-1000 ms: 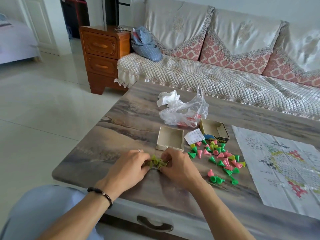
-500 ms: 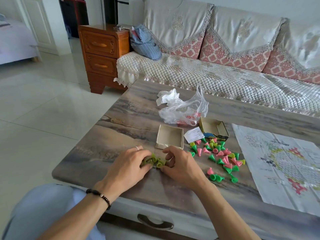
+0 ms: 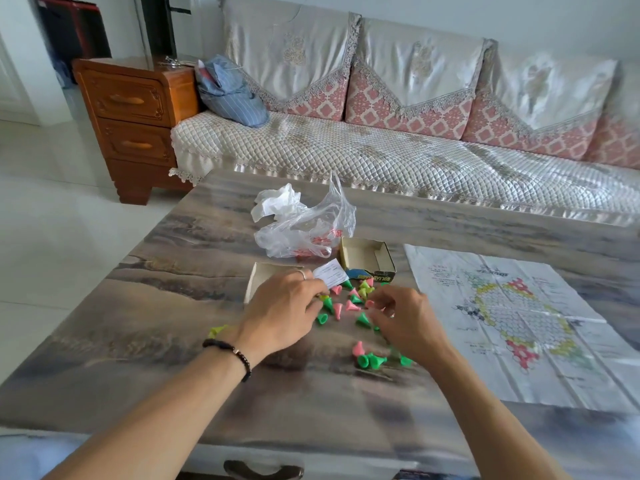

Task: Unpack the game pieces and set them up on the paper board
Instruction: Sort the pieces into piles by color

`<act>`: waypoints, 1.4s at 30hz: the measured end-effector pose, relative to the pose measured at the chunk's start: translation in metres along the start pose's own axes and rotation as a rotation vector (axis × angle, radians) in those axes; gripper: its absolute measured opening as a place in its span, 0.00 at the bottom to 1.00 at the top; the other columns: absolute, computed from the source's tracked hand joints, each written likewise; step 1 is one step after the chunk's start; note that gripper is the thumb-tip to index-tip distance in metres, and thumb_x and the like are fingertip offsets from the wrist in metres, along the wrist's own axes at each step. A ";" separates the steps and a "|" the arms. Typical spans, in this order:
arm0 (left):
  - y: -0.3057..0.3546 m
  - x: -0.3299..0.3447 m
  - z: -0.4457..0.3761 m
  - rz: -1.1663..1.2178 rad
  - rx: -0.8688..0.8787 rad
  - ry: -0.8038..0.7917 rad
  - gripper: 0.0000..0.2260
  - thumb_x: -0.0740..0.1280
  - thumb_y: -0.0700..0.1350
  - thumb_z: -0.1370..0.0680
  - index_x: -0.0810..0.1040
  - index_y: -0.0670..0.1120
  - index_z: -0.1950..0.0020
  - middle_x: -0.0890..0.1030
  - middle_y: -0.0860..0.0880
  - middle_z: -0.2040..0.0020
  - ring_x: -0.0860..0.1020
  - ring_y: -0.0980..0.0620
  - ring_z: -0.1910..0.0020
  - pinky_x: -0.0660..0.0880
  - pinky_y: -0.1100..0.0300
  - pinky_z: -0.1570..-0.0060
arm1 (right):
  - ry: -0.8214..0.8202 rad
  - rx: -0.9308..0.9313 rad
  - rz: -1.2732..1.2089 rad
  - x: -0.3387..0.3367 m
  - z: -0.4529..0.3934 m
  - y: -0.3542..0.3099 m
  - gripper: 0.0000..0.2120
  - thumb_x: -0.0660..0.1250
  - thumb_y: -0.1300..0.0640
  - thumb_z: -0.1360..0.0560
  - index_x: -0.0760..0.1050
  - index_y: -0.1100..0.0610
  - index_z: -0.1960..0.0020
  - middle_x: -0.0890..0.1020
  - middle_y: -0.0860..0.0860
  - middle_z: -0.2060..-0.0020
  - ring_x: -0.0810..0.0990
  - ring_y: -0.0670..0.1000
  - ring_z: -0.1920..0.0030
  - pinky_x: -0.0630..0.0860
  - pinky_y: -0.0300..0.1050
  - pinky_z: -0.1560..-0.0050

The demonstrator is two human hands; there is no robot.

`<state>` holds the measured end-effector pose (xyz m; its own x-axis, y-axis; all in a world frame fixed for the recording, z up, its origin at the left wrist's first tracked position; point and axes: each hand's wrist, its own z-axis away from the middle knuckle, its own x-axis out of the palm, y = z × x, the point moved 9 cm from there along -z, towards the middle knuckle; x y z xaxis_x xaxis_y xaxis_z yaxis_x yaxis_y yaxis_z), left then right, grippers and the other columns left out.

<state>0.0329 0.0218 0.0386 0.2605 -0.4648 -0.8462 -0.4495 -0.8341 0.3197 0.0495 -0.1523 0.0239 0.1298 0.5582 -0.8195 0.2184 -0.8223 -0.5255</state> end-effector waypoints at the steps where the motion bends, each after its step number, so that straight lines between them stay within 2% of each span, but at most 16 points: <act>1: 0.004 0.007 -0.010 -0.002 0.019 -0.024 0.09 0.65 0.42 0.23 0.81 0.49 0.45 0.80 0.50 0.51 0.77 0.47 0.51 0.73 0.55 0.54 | 0.011 0.020 0.010 -0.004 -0.005 0.010 0.07 0.69 0.63 0.30 0.83 0.56 0.53 0.83 0.49 0.63 0.80 0.50 0.62 0.78 0.46 0.57; 3: 0.008 0.023 -0.027 -0.018 0.042 -0.081 0.12 0.65 0.39 0.24 0.81 0.49 0.43 0.81 0.50 0.47 0.77 0.48 0.48 0.71 0.55 0.47 | 0.007 0.027 0.054 -0.009 -0.017 0.024 0.10 0.68 0.65 0.30 0.83 0.56 0.51 0.84 0.51 0.60 0.81 0.51 0.60 0.78 0.46 0.56; 6: 0.004 0.046 -0.042 -0.108 0.035 -0.182 0.17 0.64 0.36 0.25 0.80 0.53 0.40 0.81 0.51 0.45 0.77 0.51 0.45 0.69 0.56 0.44 | -0.054 -0.008 0.117 -0.004 -0.038 0.030 0.14 0.66 0.65 0.29 0.82 0.56 0.46 0.84 0.50 0.54 0.80 0.48 0.55 0.74 0.38 0.54; 7: 0.001 0.053 -0.044 -0.137 0.027 -0.218 0.18 0.64 0.36 0.25 0.79 0.54 0.40 0.80 0.51 0.45 0.76 0.51 0.44 0.69 0.55 0.44 | -0.069 -0.028 0.130 -0.001 -0.045 0.029 0.14 0.66 0.64 0.29 0.81 0.56 0.45 0.84 0.50 0.52 0.80 0.48 0.53 0.75 0.39 0.52; 10: -0.005 0.070 -0.047 -0.191 0.017 -0.295 0.17 0.64 0.37 0.24 0.79 0.53 0.39 0.78 0.52 0.42 0.74 0.52 0.42 0.67 0.54 0.42 | -0.140 -0.088 0.178 0.015 -0.063 0.027 0.16 0.65 0.63 0.28 0.80 0.53 0.43 0.82 0.52 0.48 0.80 0.52 0.50 0.78 0.48 0.48; 12: -0.006 0.075 -0.049 -0.202 0.019 -0.294 0.15 0.64 0.36 0.24 0.80 0.50 0.41 0.78 0.51 0.43 0.75 0.51 0.42 0.68 0.54 0.41 | -0.196 -0.110 0.208 0.025 -0.071 0.025 0.18 0.63 0.63 0.28 0.79 0.52 0.41 0.82 0.52 0.48 0.80 0.52 0.50 0.78 0.47 0.49; 15: -0.012 0.079 -0.052 -0.158 -0.014 -0.288 0.14 0.65 0.33 0.26 0.82 0.47 0.46 0.79 0.47 0.47 0.77 0.46 0.46 0.74 0.52 0.47 | -0.285 -0.120 0.261 0.036 -0.080 0.026 0.20 0.64 0.64 0.28 0.78 0.51 0.39 0.81 0.51 0.47 0.79 0.50 0.51 0.76 0.43 0.52; 18: -0.017 0.075 -0.058 -0.093 -0.028 -0.251 0.11 0.67 0.33 0.27 0.84 0.46 0.51 0.80 0.47 0.50 0.78 0.46 0.50 0.76 0.52 0.51 | -0.335 -0.124 0.286 0.041 -0.084 0.029 0.19 0.66 0.63 0.29 0.79 0.50 0.40 0.82 0.50 0.48 0.79 0.50 0.52 0.77 0.44 0.52; 22: -0.002 0.060 -0.071 0.083 -0.026 -0.157 0.07 0.68 0.38 0.25 0.84 0.45 0.51 0.83 0.48 0.51 0.79 0.49 0.50 0.73 0.56 0.46 | -0.315 -0.128 0.263 0.038 -0.084 0.034 0.15 0.68 0.61 0.30 0.80 0.51 0.44 0.82 0.49 0.52 0.80 0.51 0.53 0.77 0.45 0.54; 25: 0.019 0.066 -0.082 0.150 -0.031 -0.163 0.07 0.69 0.38 0.25 0.84 0.46 0.50 0.84 0.49 0.50 0.80 0.50 0.50 0.74 0.56 0.44 | -0.274 -0.104 0.239 0.029 -0.081 0.042 0.14 0.68 0.62 0.32 0.80 0.52 0.47 0.83 0.50 0.57 0.80 0.54 0.54 0.77 0.46 0.54; 29: 0.033 0.089 -0.091 0.060 -0.024 -0.261 0.08 0.68 0.36 0.27 0.83 0.48 0.54 0.84 0.47 0.56 0.80 0.48 0.54 0.73 0.60 0.58 | -0.258 -0.112 0.222 0.022 -0.077 0.048 0.11 0.69 0.63 0.33 0.79 0.55 0.51 0.81 0.50 0.59 0.79 0.54 0.56 0.75 0.44 0.58; 32: 0.035 0.100 -0.094 -0.007 -0.004 -0.325 0.08 0.67 0.34 0.29 0.81 0.47 0.59 0.83 0.46 0.59 0.80 0.46 0.56 0.77 0.52 0.57 | -0.241 -0.112 0.194 0.019 -0.075 0.052 0.07 0.69 0.62 0.32 0.78 0.55 0.54 0.81 0.51 0.59 0.78 0.54 0.56 0.75 0.44 0.58; 34: 0.038 0.100 -0.096 -0.022 0.006 -0.348 0.09 0.66 0.33 0.29 0.80 0.46 0.59 0.82 0.45 0.58 0.79 0.45 0.56 0.77 0.50 0.56 | -0.232 -0.105 0.172 0.017 -0.075 0.054 0.06 0.69 0.62 0.33 0.78 0.56 0.57 0.82 0.52 0.60 0.78 0.54 0.57 0.76 0.46 0.58; 39: 0.041 0.099 -0.099 -0.019 0.013 -0.364 0.12 0.64 0.30 0.30 0.77 0.47 0.61 0.81 0.44 0.58 0.78 0.45 0.56 0.76 0.52 0.57 | -0.185 -0.059 0.102 0.010 -0.074 0.061 0.05 0.68 0.65 0.35 0.80 0.57 0.62 0.82 0.49 0.66 0.80 0.49 0.63 0.78 0.44 0.62; 42: 0.038 0.099 -0.097 0.002 0.002 -0.341 0.13 0.66 0.31 0.30 0.77 0.49 0.64 0.82 0.46 0.59 0.80 0.46 0.57 0.76 0.55 0.59 | -0.192 -0.043 0.093 0.009 -0.072 0.063 0.05 0.69 0.64 0.33 0.82 0.57 0.61 0.81 0.47 0.67 0.80 0.46 0.64 0.75 0.35 0.66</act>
<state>0.1243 -0.0847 0.0078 -0.0410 -0.3396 -0.9397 -0.4516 -0.8326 0.3206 0.1344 -0.1907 -0.0004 -0.0341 0.4455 -0.8946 0.2562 -0.8613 -0.4387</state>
